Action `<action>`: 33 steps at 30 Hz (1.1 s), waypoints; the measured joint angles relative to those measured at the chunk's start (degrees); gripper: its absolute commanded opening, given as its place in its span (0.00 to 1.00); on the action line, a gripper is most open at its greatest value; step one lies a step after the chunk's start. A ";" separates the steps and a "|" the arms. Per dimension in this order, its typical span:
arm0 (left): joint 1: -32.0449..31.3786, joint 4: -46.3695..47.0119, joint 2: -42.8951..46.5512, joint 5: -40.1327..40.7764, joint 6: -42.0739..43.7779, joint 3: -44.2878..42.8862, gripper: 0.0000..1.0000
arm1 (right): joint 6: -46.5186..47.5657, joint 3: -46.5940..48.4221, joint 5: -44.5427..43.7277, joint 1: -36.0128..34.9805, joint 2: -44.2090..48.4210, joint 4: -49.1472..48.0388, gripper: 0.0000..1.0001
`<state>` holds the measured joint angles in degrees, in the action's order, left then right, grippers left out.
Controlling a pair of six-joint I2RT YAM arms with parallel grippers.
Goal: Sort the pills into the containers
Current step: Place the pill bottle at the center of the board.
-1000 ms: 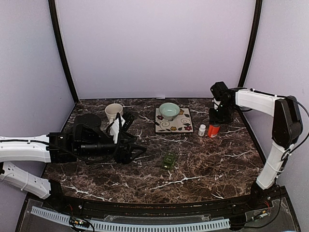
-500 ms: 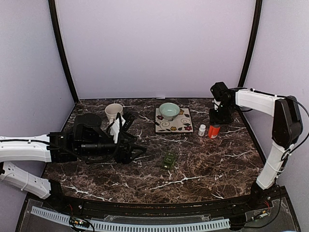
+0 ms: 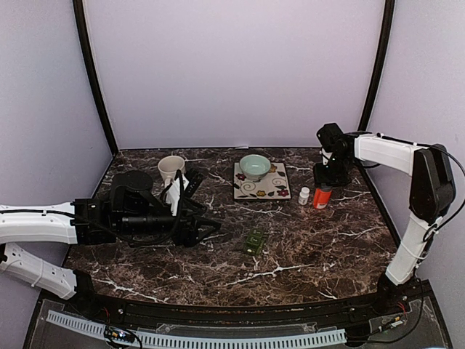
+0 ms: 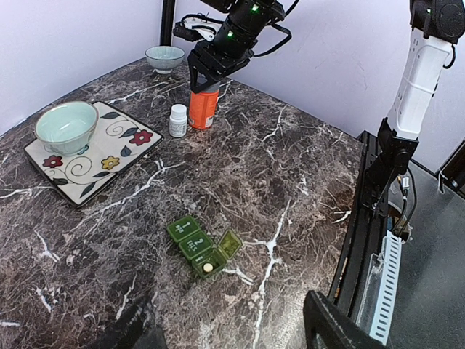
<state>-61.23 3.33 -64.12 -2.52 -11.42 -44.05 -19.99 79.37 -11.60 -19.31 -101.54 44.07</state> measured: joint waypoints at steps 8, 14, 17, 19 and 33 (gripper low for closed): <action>0.11 0.00 0.00 -0.15 0.00 0.00 0.70 | 0.02 0.70 -0.07 0.24 0.02 -0.37 0.68; 0.35 0.00 0.00 -0.26 0.00 0.00 0.70 | 0.02 0.72 -0.55 0.24 0.72 -0.28 0.69; 0.42 0.00 -0.04 -0.28 -0.04 0.00 0.70 | 0.02 0.74 -1.53 0.11 2.93 -0.28 0.70; 0.61 0.00 -0.22 -0.50 -0.26 0.00 0.70 | 0.00 0.83 -2.78 -0.50 5.40 -0.31 0.70; 2.86 0.13 -9.97 -4.44 -3.52 -0.79 0.66 | -9.11 -13.00 -4.61 -19.23 27.98 -7.61 0.62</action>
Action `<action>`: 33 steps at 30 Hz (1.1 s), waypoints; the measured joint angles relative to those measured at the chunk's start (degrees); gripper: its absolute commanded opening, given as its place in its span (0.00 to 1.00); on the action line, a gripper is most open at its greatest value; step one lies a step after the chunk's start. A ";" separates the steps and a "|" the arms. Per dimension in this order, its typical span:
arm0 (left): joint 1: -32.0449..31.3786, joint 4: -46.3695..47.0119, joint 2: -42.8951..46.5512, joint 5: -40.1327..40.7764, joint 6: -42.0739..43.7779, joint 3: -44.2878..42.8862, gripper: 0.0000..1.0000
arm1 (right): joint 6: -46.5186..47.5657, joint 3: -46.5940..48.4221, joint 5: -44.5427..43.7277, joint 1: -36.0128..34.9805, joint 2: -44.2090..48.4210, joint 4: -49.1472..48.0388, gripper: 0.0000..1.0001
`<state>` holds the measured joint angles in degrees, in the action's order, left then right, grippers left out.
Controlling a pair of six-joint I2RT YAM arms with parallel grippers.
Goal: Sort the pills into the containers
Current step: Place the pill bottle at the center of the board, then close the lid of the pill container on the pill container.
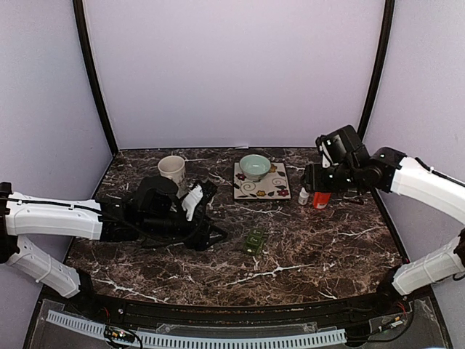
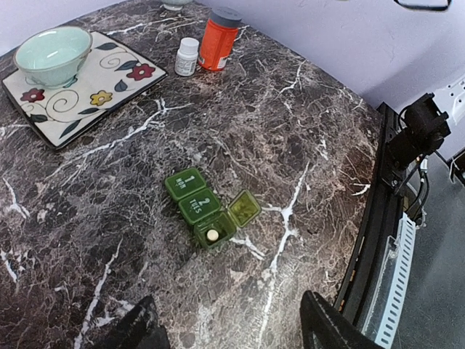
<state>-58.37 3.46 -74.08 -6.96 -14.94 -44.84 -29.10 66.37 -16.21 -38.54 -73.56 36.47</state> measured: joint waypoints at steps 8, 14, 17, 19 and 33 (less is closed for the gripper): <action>3.13 4.24 -7.65 -2.21 -3.74 0.00 0.62 | -11.17 -16.57 2.56 -11.61 4.24 -5.68 0.59; 5.95 6.86 -14.43 -5.09 -6.32 -0.02 0.61 | -18.40 -21.62 3.93 -17.46 2.19 -12.41 0.58; 7.87 8.09 -16.96 -6.91 -7.41 -0.20 0.60 | -20.76 -22.73 4.81 -18.23 0.13 -16.06 0.57; 8.85 8.41 -18.53 -8.04 -7.82 -0.94 0.59 | -22.18 -23.37 5.53 -18.40 -1.49 -18.45 0.56; 12.31 8.22 -29.27 -16.57 -8.13 -10.27 0.52 | -27.61 -23.78 8.81 -18.86 -8.96 -26.80 0.45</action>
<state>-46.06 11.68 -103.35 -23.53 -23.07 -55.11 -56.71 42.59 -7.40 -57.41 -82.52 9.67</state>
